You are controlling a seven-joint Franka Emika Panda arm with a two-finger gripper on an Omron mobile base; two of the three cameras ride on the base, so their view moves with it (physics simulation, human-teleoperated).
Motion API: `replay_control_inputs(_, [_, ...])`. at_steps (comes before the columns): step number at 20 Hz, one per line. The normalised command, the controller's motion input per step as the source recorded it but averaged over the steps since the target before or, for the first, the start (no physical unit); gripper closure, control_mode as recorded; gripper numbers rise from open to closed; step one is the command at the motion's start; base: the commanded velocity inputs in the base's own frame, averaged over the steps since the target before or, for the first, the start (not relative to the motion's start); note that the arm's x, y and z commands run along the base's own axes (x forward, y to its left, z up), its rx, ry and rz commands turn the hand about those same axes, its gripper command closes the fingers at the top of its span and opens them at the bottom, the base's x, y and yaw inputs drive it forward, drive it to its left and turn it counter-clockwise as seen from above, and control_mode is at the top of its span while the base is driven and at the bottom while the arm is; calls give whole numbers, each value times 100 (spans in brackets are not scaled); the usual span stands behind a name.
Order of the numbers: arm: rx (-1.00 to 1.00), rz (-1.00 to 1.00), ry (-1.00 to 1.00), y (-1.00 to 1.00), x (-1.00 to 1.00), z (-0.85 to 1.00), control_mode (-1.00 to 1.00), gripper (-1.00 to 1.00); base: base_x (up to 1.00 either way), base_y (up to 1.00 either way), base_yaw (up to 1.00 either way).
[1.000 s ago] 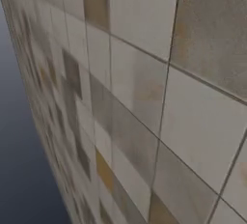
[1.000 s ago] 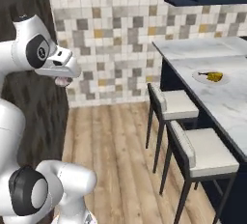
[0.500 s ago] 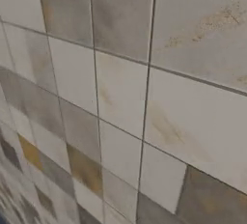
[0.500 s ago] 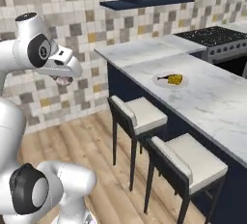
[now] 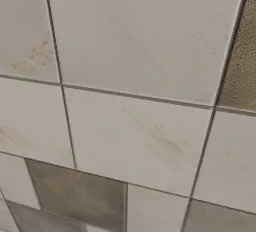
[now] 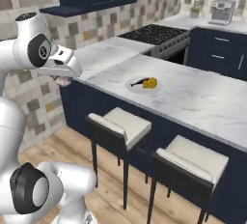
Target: Take the cheese, fish, and garlic from the fridge and place them on the plate on the dining counter to create an appetizer plate.
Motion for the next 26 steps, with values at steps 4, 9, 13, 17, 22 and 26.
replay_control_inputs(4, [0,0,0,0,0,0,100,100,58,76,-63])
replay_control_inputs(9, [0,0,0,0,0,0,100,100,83,59,-60])
replay_control_inputs(13, [0,0,0,0,0,0,100,100,84,46,-58])
replay_control_inputs(17, [0,0,0,0,0,0,100,100,66,42,-48])
replay_control_inputs(22, [0,-12,-8,-2,59,-29,-100,100,0,0,0])
replay_control_inputs(26, [0,7,-23,0,32,-80,-100,100,0,0,0])
